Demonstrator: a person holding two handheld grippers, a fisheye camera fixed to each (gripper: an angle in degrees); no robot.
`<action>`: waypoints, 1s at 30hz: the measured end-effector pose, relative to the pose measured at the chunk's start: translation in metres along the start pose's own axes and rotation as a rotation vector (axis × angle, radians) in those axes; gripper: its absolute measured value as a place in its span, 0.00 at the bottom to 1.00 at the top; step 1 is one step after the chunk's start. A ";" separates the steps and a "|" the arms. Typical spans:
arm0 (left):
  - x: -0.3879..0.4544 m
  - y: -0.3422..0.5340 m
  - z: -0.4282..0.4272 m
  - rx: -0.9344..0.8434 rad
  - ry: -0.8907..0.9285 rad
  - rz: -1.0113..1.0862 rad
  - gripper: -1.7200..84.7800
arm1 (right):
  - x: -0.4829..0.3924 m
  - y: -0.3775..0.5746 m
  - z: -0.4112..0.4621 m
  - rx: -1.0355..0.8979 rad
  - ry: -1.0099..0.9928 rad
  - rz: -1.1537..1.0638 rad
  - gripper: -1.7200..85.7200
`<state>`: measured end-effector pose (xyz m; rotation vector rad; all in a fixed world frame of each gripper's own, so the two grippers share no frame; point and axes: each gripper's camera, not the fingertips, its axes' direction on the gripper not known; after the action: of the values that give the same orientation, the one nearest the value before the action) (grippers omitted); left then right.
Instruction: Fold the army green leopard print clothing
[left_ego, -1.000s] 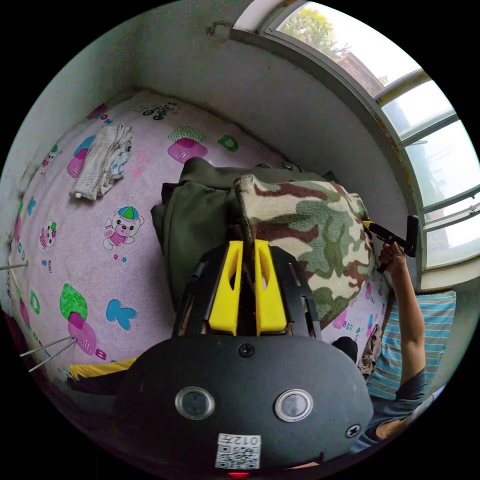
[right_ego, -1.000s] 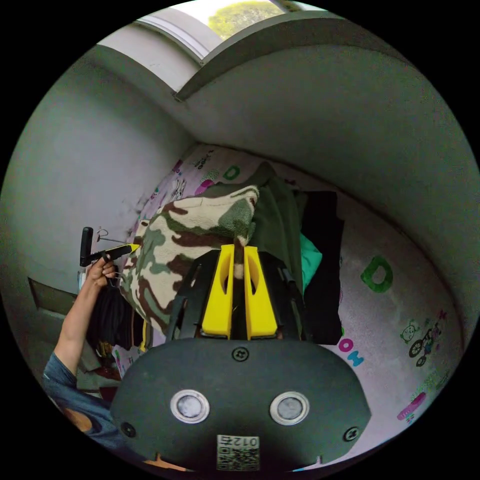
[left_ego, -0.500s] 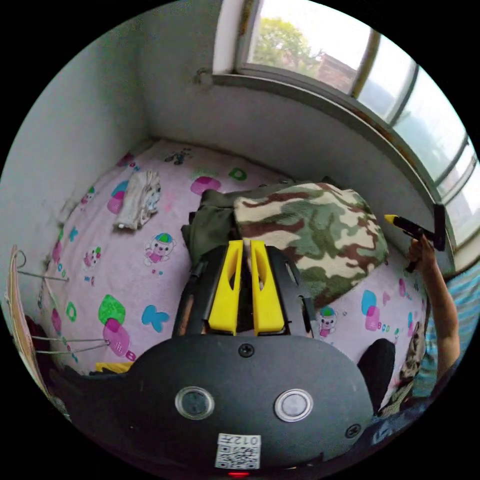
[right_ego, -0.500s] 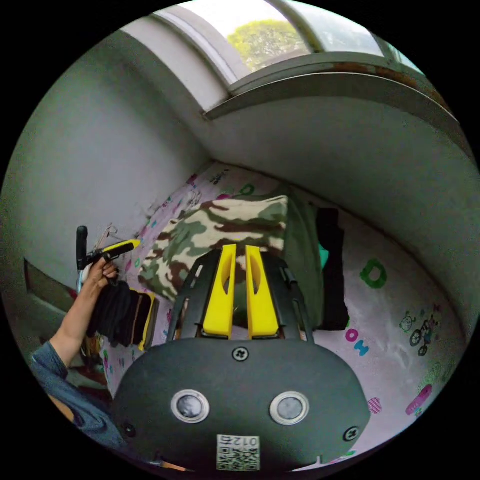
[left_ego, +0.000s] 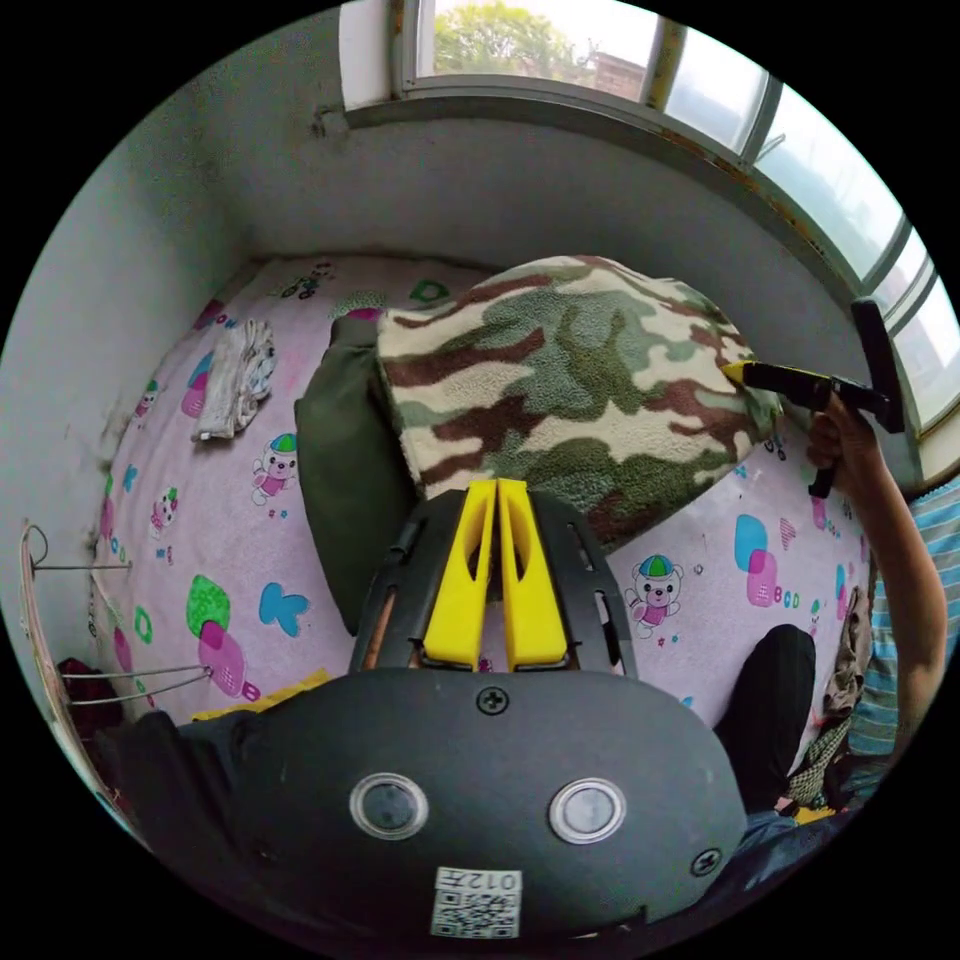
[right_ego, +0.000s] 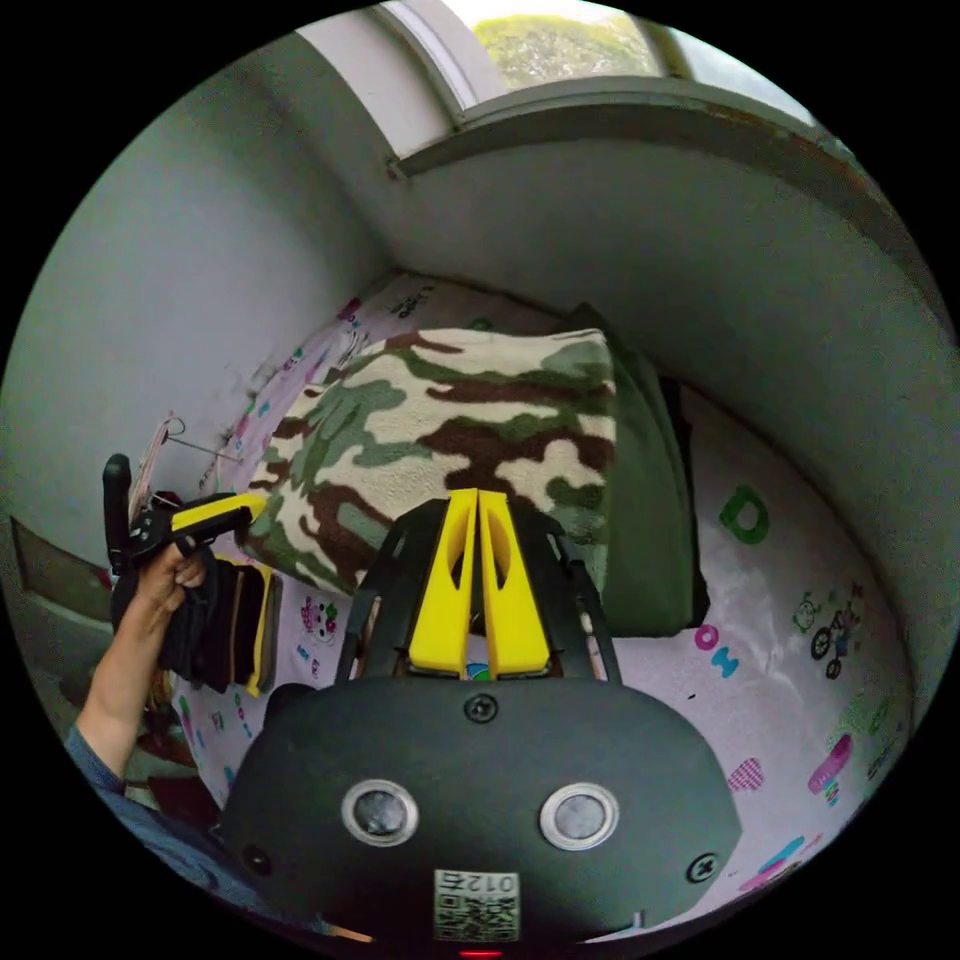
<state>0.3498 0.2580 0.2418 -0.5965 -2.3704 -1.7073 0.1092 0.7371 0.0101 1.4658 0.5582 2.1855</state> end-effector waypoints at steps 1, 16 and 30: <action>0.005 0.005 -0.007 0.013 -0.017 0.012 0.02 | 0.001 0.009 -0.014 0.036 0.023 0.008 0.01; 0.042 0.055 -0.019 0.037 -0.081 -0.018 0.02 | 0.022 0.116 -0.072 0.099 0.048 0.275 0.01; 0.187 0.131 -0.011 0.158 0.248 0.184 0.02 | -0.021 0.264 -0.173 0.076 0.139 0.209 0.01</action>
<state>0.2320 0.3253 0.4256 -0.5247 -2.1769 -1.4117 -0.0817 0.4953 0.0805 1.4777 0.5614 2.4681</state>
